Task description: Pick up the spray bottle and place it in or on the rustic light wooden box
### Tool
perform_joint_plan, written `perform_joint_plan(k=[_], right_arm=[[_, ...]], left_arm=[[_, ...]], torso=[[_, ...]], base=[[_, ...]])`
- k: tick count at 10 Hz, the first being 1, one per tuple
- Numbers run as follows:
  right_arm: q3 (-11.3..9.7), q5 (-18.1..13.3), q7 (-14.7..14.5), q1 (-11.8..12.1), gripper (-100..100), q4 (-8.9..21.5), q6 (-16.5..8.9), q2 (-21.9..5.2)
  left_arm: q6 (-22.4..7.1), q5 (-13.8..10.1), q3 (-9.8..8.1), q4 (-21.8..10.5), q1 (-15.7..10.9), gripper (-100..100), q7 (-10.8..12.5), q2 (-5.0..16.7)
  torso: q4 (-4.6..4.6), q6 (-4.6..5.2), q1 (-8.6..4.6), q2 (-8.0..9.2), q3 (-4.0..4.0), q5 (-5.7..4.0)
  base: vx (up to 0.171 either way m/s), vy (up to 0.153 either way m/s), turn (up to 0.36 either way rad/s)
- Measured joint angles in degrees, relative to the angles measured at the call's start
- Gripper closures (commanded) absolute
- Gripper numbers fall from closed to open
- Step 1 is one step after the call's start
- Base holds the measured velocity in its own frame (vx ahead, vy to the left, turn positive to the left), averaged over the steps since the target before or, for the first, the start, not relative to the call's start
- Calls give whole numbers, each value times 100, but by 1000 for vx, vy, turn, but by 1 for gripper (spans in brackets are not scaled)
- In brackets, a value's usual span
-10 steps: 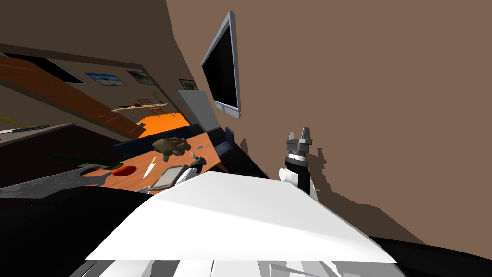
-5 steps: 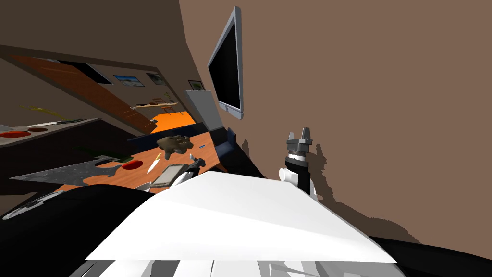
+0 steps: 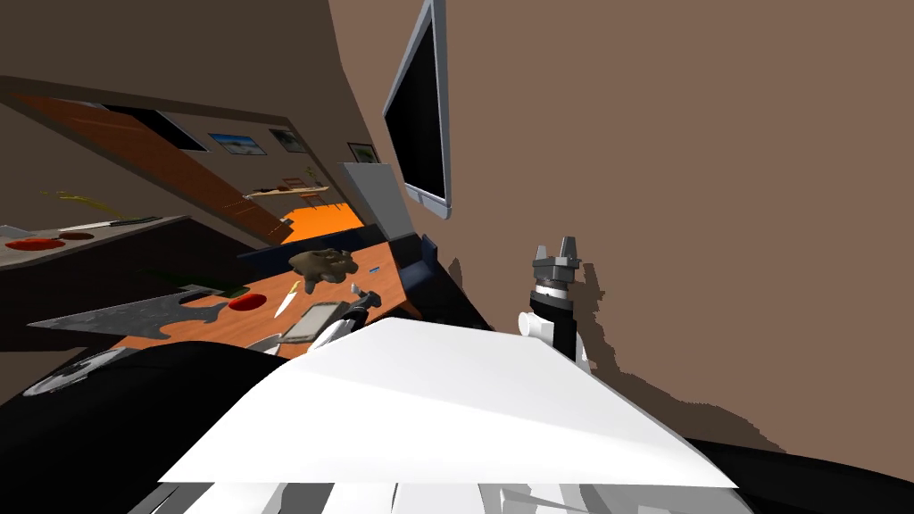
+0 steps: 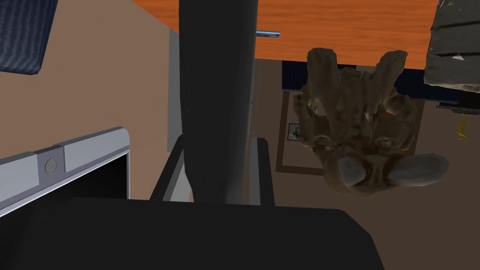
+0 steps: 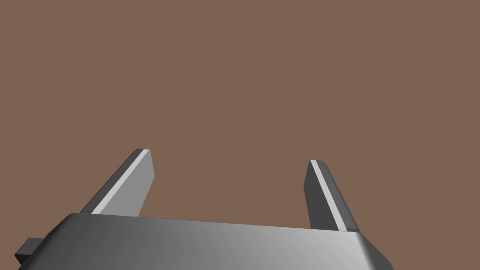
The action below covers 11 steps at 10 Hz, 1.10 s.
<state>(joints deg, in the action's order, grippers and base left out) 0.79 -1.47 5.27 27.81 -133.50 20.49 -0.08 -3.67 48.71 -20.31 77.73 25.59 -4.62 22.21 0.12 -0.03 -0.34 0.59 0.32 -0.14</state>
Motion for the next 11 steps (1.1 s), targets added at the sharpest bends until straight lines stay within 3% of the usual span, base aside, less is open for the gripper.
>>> perform_joint_plan(k=[2,5,11], right_arm=[[0,0,0,0,0,0,0,0],[0,0,0,0,0,0,0,0],[0,0,0,0,0,0,0,0]], left_arm=[[244,3,16,-86,-64,100,63,247],[421,-56,149,77,45,100,195,615],[949,-77,207,162,188,100,382,1242]], torso=[[6,6,-11,13,10,-6],[7,13,1,14,11,-8],[4,21,7,-3,2,-7]], base=[[-142,-83,-2],[-134,-55,-7],[-99,-46,-19]])
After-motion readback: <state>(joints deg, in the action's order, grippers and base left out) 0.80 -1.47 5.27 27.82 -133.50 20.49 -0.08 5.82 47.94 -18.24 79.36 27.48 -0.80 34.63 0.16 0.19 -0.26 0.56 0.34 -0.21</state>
